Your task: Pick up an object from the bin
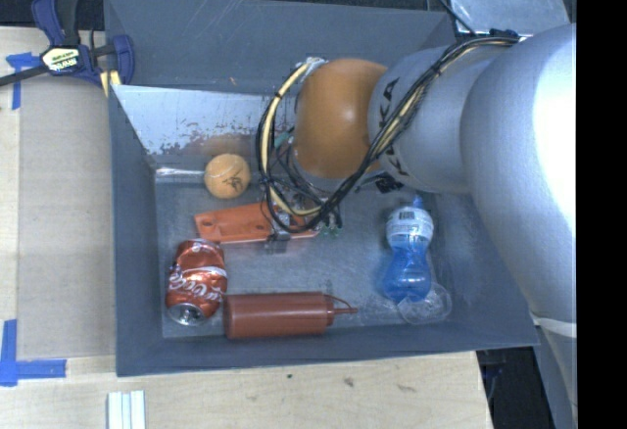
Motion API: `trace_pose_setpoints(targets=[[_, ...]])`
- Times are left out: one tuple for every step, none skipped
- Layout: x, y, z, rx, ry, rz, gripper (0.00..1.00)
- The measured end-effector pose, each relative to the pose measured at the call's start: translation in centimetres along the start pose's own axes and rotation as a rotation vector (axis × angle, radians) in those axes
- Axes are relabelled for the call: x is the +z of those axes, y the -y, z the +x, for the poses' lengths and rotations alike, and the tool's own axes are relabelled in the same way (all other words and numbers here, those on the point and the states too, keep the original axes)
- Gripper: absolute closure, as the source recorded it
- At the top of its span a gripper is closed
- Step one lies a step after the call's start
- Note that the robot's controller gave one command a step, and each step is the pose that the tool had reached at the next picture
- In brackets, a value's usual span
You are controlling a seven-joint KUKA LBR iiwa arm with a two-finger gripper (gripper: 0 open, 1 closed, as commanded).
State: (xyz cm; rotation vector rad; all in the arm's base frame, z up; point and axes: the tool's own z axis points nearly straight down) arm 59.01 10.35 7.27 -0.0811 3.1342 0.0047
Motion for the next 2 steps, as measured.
trace_pose_setpoints(targets=[[-0.8,0.0,0.2,0.0,-0.006,0.001,1.0],[-3.0,0.0,0.3,0.0,-0.009,0.001,1.0]])
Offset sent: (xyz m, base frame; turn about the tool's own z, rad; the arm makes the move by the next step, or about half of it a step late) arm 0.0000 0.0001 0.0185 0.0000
